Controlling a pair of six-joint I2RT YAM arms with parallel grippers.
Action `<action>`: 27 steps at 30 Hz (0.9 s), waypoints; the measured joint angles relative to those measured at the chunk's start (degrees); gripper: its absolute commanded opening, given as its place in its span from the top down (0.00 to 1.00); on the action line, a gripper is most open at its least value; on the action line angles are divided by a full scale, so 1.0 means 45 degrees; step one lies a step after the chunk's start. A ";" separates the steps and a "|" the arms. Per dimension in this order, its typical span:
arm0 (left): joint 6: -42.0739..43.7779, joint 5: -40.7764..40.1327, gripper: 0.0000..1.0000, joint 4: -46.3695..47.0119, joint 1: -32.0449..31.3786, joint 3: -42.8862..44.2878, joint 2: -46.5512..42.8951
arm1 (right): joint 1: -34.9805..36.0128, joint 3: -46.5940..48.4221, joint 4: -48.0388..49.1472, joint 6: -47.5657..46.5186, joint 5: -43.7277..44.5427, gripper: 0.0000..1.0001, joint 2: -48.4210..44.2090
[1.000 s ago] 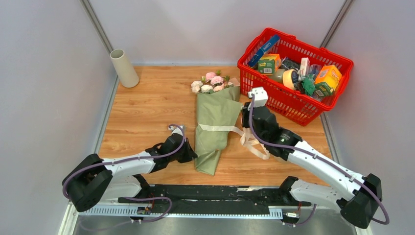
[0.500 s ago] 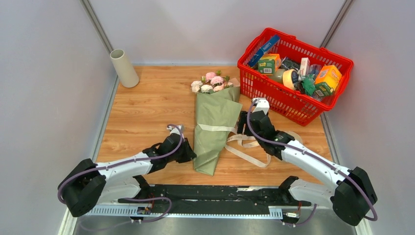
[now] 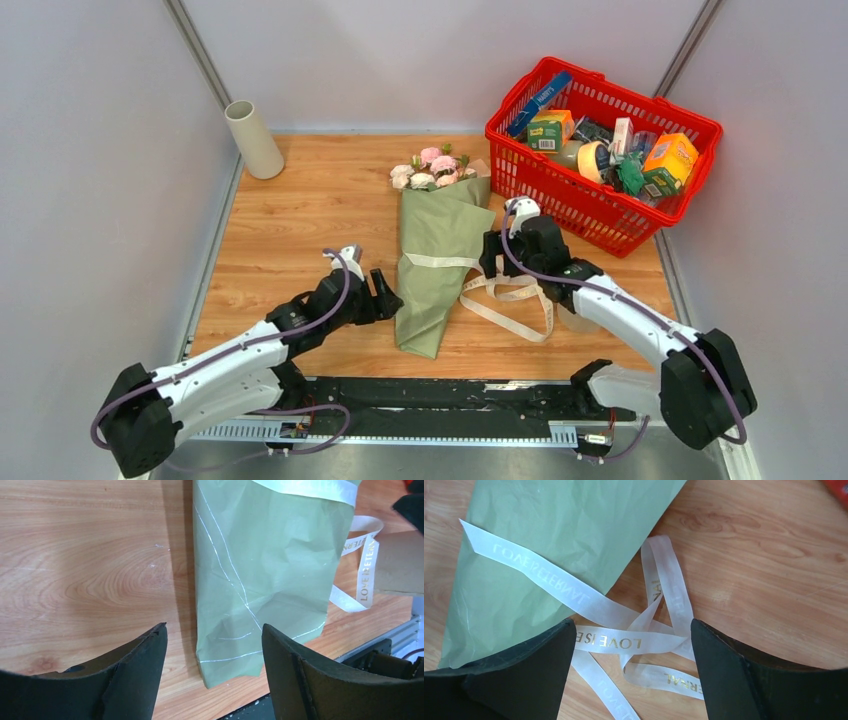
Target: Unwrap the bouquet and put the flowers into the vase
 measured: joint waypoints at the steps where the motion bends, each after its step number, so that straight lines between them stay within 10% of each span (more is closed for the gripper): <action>1: 0.0000 -0.0068 0.24 -0.0199 0.0000 0.0039 -0.0199 | -0.0024 -0.0019 0.0000 0.0126 -0.0044 0.13 0.0180; 27: -0.0019 -0.0272 0.25 -0.1462 0.0000 0.0112 -0.2152 | 0.0724 -0.0743 0.1035 0.2293 0.1443 0.47 0.3385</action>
